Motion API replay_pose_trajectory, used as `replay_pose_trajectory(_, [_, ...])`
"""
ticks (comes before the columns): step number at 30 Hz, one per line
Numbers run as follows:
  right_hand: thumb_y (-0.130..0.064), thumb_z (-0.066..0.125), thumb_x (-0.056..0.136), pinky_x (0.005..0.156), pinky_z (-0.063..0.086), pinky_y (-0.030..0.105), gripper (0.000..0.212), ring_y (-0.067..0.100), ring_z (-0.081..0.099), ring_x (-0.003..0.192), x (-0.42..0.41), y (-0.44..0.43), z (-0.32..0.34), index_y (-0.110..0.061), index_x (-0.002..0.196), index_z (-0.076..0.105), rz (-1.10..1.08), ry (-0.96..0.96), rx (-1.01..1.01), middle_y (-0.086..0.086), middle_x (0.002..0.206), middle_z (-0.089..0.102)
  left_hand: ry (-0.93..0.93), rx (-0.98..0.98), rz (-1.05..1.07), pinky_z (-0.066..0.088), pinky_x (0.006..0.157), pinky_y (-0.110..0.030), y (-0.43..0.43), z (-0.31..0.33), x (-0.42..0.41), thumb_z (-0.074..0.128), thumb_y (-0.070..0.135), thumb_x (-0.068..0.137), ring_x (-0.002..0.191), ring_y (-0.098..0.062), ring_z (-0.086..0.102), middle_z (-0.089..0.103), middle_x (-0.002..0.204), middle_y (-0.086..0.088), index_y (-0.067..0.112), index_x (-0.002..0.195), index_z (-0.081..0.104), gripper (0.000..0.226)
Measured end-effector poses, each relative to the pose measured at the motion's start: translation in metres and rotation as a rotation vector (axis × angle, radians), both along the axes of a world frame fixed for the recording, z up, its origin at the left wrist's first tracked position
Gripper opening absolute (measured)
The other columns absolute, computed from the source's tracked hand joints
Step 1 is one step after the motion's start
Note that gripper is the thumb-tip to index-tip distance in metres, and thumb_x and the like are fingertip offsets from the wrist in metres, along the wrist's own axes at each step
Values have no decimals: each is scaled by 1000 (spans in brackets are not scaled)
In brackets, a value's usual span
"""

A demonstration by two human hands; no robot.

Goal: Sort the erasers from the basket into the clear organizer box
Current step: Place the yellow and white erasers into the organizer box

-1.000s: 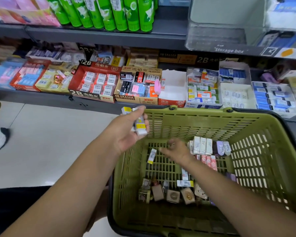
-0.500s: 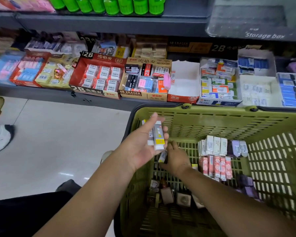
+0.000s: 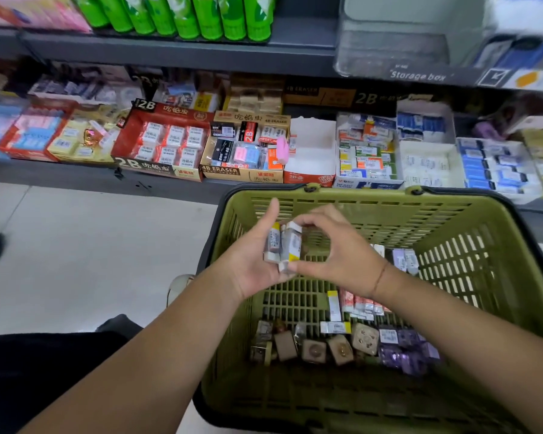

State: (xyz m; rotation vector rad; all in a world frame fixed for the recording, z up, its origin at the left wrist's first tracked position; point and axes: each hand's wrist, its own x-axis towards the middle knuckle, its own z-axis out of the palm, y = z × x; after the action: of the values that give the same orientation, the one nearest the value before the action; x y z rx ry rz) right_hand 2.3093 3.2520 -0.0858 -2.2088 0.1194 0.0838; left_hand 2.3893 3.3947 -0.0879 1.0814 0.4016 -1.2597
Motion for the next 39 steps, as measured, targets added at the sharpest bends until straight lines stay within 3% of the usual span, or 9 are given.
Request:
replay_pose_trajectory(4, [-48, 75, 70, 99, 30, 6, 66, 1, 44, 114, -7, -10, -14, -27, 127, 50, 25, 27, 105, -6, 120, 45, -31, 50, -59, 51, 49, -22, -2, -4, -7, 72, 34, 74, 56, -10, 59, 62, 73, -2, 14, 90, 63, 27])
replay_pose_trajectory(6, [-62, 64, 69, 97, 37, 10, 67, -2, 47, 111, -12, -25, -30, -35, 128, 45, -24, 81, 161, -11, 119, 46, 8, 95, 16, 49, 47, -20, -1, -6, -7, 69, 23, 83, 50, -11, 57, 62, 67, -3, 10, 86, 60, 15])
replay_pose_trajectory(7, [-62, 63, 71, 99, 40, 20, 67, 2, 49, 111, -15, -34, -42, -34, 129, 45, -13, 127, 77, -10, 119, 48, 16, 122, 55, 48, 46, -20, 0, -7, -6, 67, 21, 87, 49, -11, 56, 61, 66, -4, 9, 85, 59, 14])
replay_pose_trajectory(9, [-58, 67, 74, 105, 36, 35, 67, 11, 47, 116, -21, -45, -70, -29, 130, 47, 149, 283, -293, -6, 124, 50, 14, 168, 104, 46, 45, -20, 4, -10, -1, 64, 20, 90, 49, -11, 54, 59, 66, -4, 9, 83, 57, 15])
replay_pose_trajectory(11, [-59, 67, 74, 105, 27, 35, 69, 17, 43, 121, -28, -44, -96, -27, 131, 46, 371, 402, -590, -4, 128, 48, 21, 204, 139, 45, 46, -21, 7, -12, 2, 63, 20, 91, 50, -12, 53, 57, 67, -5, 9, 84, 56, 15])
replay_pose_trajectory(18, [-67, 61, 74, 106, 19, 47, 97, 32, 47, 124, -28, -21, -151, -17, 148, 20, 722, 457, -1054, 12, 153, 20, 50, 235, 121, 48, 52, -23, 6, -22, -3, 65, 21, 90, 57, -14, 54, 56, 73, -6, 9, 86, 58, 14])
replay_pose_trajectory(29, [-80, 56, 64, 102, 22, 48, 110, 30, 46, 121, -22, -22, -165, -17, 147, 19, 799, 447, -1063, 12, 147, 29, 42, 275, 117, 50, 48, -23, 5, -28, -3, 68, 19, 87, 56, -15, 56, 60, 75, -7, 8, 89, 61, 14])
replay_pose_trajectory(35, [-75, 57, 69, 106, 24, 47, 109, 32, 43, 126, -23, -20, -165, -14, 148, 15, 797, 438, -1063, 13, 149, 27, 31, 280, 107, 50, 49, -24, 6, -29, -4, 68, 20, 87, 56, -15, 57, 61, 76, -7, 9, 90, 61, 14])
replay_pose_trajectory(39, [-70, 55, 75, 104, 30, 46, 99, 31, 50, 119, -17, -20, -161, -12, 147, 20, 665, 427, -1039, 11, 144, 34, 25, 278, 125, 49, 56, -25, 7, -27, -3, 68, 19, 88, 58, -16, 56, 60, 75, -8, 8, 90, 60, 14])
